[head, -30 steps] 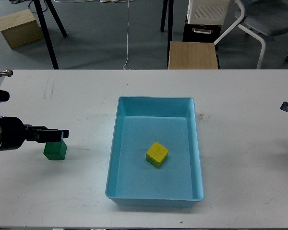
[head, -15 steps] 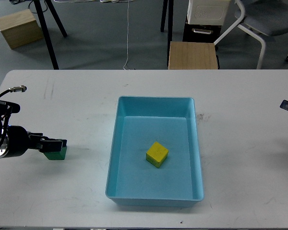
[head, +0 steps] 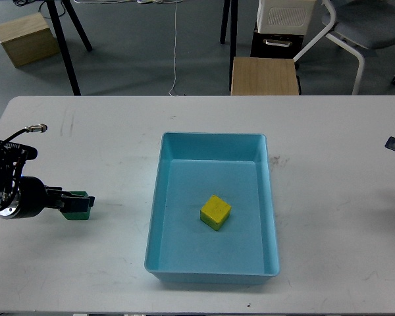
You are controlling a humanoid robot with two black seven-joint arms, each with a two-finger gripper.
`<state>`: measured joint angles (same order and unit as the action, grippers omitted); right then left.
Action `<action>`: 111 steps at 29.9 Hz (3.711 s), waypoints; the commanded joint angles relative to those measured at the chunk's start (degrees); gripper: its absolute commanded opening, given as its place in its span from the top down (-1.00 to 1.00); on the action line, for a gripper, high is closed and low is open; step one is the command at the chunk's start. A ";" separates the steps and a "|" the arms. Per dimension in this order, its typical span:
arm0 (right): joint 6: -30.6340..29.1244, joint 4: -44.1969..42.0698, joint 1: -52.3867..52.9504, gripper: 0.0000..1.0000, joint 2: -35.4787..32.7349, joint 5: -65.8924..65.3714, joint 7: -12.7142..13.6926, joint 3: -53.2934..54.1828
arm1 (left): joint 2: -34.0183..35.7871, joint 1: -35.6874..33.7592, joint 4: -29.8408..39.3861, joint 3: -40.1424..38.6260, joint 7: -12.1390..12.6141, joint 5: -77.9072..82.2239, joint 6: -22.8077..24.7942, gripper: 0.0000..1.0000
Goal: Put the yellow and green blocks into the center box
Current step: 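Close the left gripper on the green cube, then lift the green cube and carry it over the tray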
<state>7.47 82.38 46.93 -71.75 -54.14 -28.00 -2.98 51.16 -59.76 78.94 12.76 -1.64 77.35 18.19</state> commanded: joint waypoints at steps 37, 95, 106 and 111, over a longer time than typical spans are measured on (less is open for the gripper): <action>0.09 0.24 0.44 -0.97 -0.49 0.00 0.00 0.08 | -3.00 0.08 -4.06 2.27 -0.11 7.12 0.00 -0.33; -5.72 -15.58 4.37 -0.97 6.54 71.02 14.98 25.73 | 7.30 5.44 14.75 -21.64 -8.81 -31.47 9.81 -0.08; -5.28 -23.49 28.90 -0.97 9.17 70.31 24.84 17.15 | 2.64 7.64 13.87 -21.38 -8.38 -28.75 9.81 -0.08; -5.28 -23.84 34.01 -0.97 9.09 70.93 24.84 10.71 | -1.67 6.50 10.10 -21.37 -8.38 -28.39 9.81 -0.08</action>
<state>2.21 58.72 78.55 -62.62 16.59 -3.17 10.50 51.57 -52.30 90.97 -8.61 -10.02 48.87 28.00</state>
